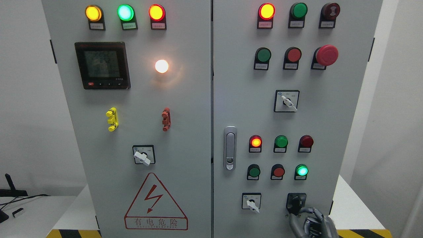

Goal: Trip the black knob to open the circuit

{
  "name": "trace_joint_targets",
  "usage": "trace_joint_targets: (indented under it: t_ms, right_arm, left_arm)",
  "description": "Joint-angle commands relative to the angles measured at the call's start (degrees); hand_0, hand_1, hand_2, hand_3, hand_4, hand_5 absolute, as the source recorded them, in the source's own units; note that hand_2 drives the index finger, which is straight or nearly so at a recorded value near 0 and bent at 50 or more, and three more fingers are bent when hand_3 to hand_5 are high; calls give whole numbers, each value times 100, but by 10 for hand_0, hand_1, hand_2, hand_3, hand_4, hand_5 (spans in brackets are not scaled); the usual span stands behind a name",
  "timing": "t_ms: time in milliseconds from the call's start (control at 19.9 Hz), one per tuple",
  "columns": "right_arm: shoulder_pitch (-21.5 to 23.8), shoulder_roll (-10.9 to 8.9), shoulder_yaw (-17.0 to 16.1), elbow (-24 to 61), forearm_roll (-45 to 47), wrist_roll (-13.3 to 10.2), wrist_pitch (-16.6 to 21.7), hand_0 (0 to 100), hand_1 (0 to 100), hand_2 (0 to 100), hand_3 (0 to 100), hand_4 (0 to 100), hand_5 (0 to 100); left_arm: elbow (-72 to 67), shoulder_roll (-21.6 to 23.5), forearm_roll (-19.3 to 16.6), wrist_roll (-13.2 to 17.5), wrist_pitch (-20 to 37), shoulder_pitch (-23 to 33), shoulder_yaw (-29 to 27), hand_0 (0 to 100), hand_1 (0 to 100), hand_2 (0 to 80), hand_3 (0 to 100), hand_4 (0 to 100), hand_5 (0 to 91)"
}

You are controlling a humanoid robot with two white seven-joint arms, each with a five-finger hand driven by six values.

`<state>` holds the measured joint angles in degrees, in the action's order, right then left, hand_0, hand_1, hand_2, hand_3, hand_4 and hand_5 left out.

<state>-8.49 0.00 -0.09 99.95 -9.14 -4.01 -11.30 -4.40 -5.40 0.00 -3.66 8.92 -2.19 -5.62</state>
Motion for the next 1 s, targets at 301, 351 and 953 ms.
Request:
trace_joint_targets:
  t_ms: [301,351,953]
  right_arm:
    - [-12,79,-70,7,0,-12,5,435,664,474,1000,1000,1000]
    - [-12,71,-70,7,9,-12,5,436,664,474,1000,1000,1000]
    - [-12,79,-79,7,-9,6,5,440,664,476,1000,1000,1000]
  left_arm:
    - [0,3,27,-3,4,0,0,120,389,0,0,0,0]
    - [0,-5,27,-3,4,0,0,120,389,0,0,0,0]
    - [0,3,27,-3,4,0,0,120,389,0,0,0,0]
